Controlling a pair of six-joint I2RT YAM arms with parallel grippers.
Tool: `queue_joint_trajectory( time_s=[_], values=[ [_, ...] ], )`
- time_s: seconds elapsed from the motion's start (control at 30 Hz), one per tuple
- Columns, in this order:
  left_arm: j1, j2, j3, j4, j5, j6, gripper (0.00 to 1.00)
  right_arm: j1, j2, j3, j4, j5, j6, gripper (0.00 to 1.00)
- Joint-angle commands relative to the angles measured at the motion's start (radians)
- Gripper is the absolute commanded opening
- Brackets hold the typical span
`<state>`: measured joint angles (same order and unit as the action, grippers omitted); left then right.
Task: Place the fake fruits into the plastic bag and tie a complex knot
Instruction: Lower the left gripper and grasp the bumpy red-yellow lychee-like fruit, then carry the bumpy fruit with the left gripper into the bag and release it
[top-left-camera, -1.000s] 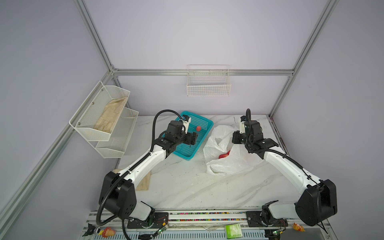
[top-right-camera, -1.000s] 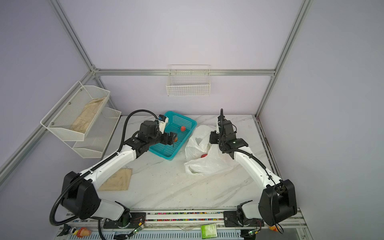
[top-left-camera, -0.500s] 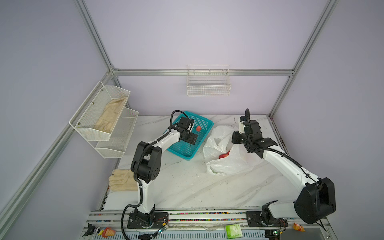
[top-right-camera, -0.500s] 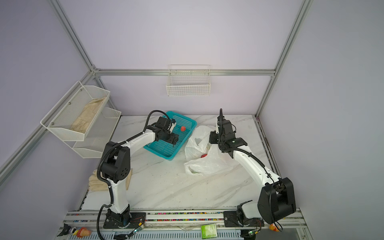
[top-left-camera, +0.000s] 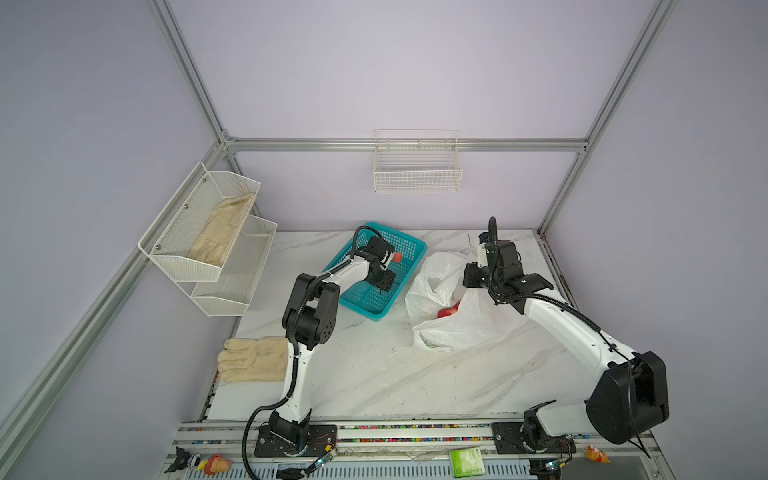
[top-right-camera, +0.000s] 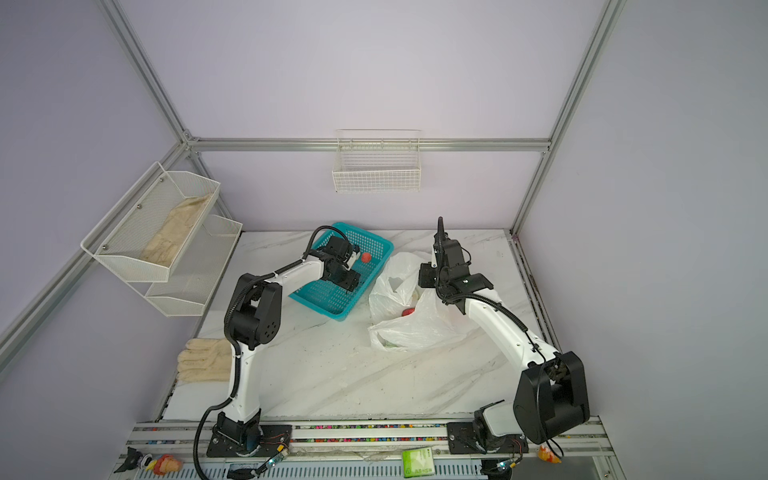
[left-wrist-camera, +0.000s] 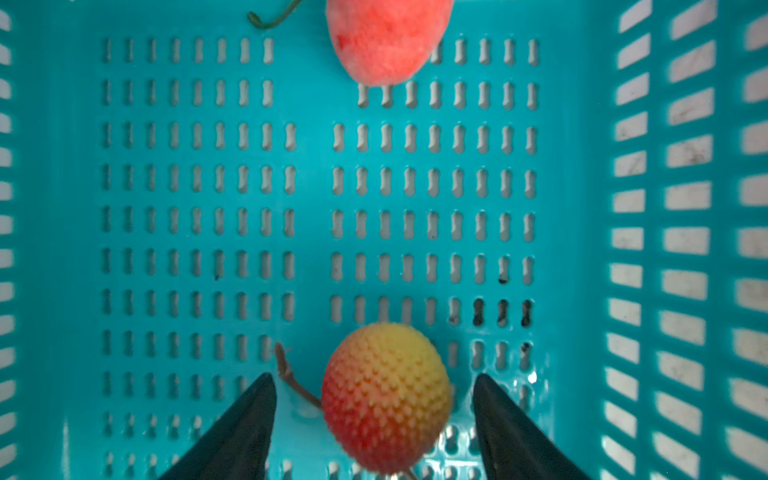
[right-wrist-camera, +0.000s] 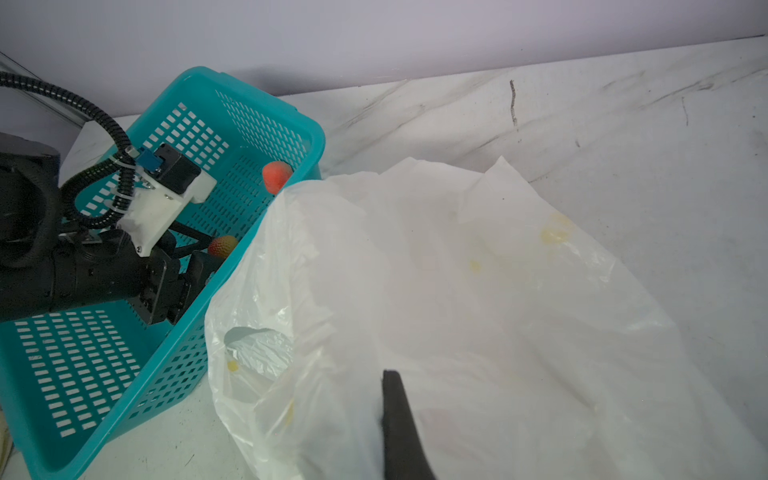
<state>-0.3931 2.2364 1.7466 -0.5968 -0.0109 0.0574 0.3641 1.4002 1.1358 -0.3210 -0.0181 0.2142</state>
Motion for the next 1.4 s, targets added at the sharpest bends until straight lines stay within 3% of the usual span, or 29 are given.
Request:
queue_joint_trajectory(
  time_s=[0.0,0.43,0.8,0.97,1.2,1.37],
  values=[
    [0.004,0.006,0.119,-0.009,-0.009,0.044,0.67,-0.005,-0.005,0.024,-0.01,0.009,0.001,0.0],
    [0.004,0.032,0.168,-0.011,-0.001,0.042,0.45,-0.006,-0.009,0.016,-0.01,0.0,0.001,0.0],
    [0.005,-0.09,0.118,-0.016,-0.072,-0.004,0.41,-0.006,-0.008,0.017,-0.006,-0.007,0.0,0.0],
    [0.002,-0.283,-0.021,0.017,0.006,-0.081,0.4,-0.005,-0.001,0.027,-0.005,-0.015,0.001,0.0],
    [-0.096,-0.621,-0.451,0.308,0.242,-0.217,0.38,-0.007,0.005,0.042,-0.004,-0.045,0.0,0.0],
    [-0.21,-0.656,-0.561,0.384,0.351,-0.265,0.39,-0.008,-0.004,0.053,-0.004,-0.072,0.005,0.0]
  ],
)
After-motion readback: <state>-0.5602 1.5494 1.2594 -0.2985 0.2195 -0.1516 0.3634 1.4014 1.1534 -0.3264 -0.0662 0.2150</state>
